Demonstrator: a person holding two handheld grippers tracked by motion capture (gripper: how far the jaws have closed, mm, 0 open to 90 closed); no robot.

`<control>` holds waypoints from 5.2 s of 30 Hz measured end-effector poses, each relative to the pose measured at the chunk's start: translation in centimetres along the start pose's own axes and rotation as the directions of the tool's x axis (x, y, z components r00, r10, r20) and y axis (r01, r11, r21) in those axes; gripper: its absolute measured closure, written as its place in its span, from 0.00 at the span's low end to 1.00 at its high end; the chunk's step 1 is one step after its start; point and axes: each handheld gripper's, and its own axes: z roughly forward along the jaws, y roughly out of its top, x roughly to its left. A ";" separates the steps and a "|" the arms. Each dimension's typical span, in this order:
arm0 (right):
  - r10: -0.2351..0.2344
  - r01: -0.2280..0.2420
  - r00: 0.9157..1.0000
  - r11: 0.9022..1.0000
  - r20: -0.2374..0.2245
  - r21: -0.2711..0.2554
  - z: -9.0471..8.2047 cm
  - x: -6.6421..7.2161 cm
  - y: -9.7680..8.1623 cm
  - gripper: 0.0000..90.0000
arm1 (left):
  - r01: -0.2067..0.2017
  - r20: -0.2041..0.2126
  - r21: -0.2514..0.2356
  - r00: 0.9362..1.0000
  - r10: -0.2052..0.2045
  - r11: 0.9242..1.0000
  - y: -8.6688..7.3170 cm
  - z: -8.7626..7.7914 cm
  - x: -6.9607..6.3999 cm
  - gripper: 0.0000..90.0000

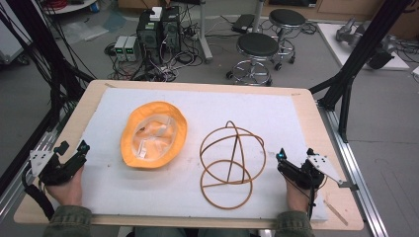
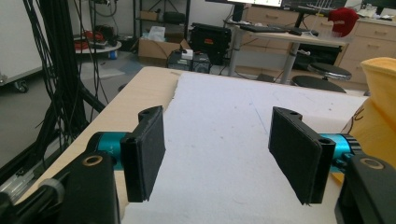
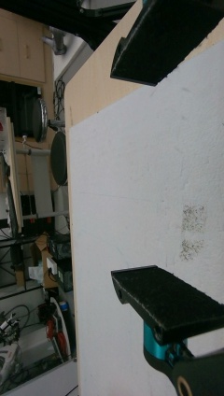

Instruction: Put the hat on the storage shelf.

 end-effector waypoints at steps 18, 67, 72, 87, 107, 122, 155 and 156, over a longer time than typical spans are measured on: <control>-0.002 0.002 1.000 1.000 -0.009 0.006 0.2 0.0 -0.1 0.04 | 0.023 0.038 -0.004 0.999 -0.023 1.000 1.3 0.5 -0.2 0.39; -0.020 0.020 1.000 0.999 -0.005 -0.032 -0.1 0.1 0.1 0.04 | -0.076 0.320 0.167 0.947 0.019 0.983 7.3 7.8 -8.4 0.37; -0.017 0.017 1.000 0.999 -0.006 -0.029 -0.1 0.1 0.1 0.04 | -0.099 0.327 0.210 0.945 0.025 0.973 6.9 8.6 -9.3 0.37; -0.020 0.020 1.000 0.999 -0.005 -0.036 -0.2 0.2 0.1 0.04 | -0.157 0.329 0.360 0.944 0.032 0.920 5.0 10.5 -10.7 0.40; -0.024 0.024 1.000 0.999 -0.010 -0.031 -0.1 0.3 0.0 0.04 | -0.138 0.343 0.503 0.938 -0.051 0.853 3.7 11.6 -10.7 0.80; -0.009 0.009 1.000 0.999 -0.009 -0.032 -0.2 0.3 0.1 0.04 | -0.126 0.328 0.401 0.945 -0.014 0.907 3.3 10.8 -10.8 0.96; -0.003 0.003 1.000 1.000 -0.020 -0.021 -0.2 0.3 0.0 0.05 | 0.064 0.383 -0.204 0.924 0.019 0.977 7.3 6.9 -11.2 0.96; -0.004 0.004 1.000 1.000 -0.021 -0.026 -0.2 0.3 0.0 0.05 | 0.076 0.384 -0.215 0.923 0.013 0.974 7.4 6.9 -11.3 0.96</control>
